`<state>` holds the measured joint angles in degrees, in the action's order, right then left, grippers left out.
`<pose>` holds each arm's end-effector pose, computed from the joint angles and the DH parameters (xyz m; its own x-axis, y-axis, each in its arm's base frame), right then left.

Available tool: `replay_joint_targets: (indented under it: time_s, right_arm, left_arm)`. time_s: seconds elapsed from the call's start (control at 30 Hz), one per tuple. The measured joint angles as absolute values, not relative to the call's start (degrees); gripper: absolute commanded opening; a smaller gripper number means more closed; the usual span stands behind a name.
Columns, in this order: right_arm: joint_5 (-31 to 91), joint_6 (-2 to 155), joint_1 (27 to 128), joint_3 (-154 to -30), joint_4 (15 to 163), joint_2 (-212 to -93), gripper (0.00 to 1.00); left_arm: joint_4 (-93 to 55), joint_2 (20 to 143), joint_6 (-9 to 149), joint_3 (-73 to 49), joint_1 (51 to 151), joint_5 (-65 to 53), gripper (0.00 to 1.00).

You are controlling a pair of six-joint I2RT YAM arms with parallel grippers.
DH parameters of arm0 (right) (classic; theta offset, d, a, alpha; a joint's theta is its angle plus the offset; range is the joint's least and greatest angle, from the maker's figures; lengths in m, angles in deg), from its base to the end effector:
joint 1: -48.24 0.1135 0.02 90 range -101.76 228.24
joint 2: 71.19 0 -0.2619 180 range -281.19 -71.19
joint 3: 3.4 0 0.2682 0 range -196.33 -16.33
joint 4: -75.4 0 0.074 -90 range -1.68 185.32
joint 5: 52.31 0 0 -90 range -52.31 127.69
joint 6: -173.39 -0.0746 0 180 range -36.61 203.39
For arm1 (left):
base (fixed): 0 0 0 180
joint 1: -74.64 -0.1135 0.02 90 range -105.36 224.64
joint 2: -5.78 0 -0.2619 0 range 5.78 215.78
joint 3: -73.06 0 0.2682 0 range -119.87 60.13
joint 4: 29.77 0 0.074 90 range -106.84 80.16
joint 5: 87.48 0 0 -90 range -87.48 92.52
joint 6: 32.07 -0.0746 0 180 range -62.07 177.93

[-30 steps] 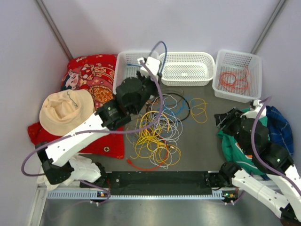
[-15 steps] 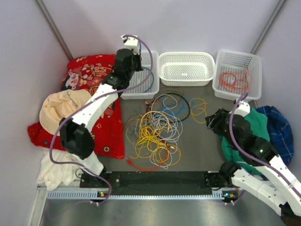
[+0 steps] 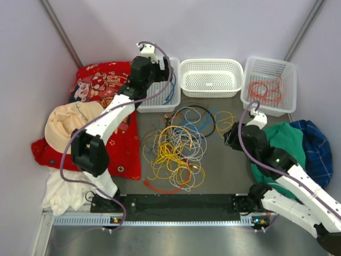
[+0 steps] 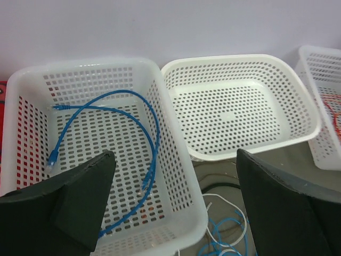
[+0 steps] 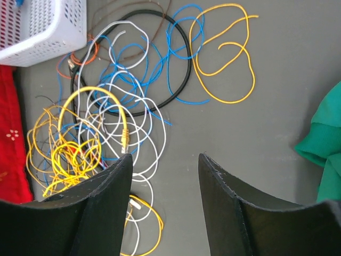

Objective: Untangle the cables

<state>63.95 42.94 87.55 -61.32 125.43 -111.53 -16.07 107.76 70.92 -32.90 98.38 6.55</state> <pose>0.1717 0.0980 0.2884 -0.4971 0.3450 -0.7962 0.0568 0.9286 0.3668 0.4490 -0.1917 0.3633 -0.2266 -0.1453 -0.9631 0.2948 0.9322 -0.2100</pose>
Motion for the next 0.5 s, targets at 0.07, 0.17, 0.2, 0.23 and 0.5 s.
replay_joint_targets:
  time_s: [0.07,0.17,0.2,0.23,0.5]
  right_arm:
    - [63.6,43.0,87.6,-60.6,124.4,-112.7,0.52]
    - [62.2,43.1,87.5,-58.9,122.3,-114.8,0.52]
    - [61.7,43.1,87.5,-58.3,121.5,-115.7,0.52]
    - [61.2,43.1,87.5,-57.5,120.7,-116.9,0.52]
    - [58.2,44.1,83.7,-58.3,113.0,-133.2,0.5]
  left_arm:
    - [-16.5,103.3,71.3,-29.1,99.4,6.5,0.99]
    - [-17.2,94.9,71.3,-21.4,103.6,8.2,0.99]
    - [-17.1,92.9,71.3,-19.5,105.3,8.6,0.99]
    - [-17.0,90.6,71.3,-17.1,107.8,9.6,0.99]
    - [-12.5,79.1,79.8,7.0,125.6,15.6,0.99]
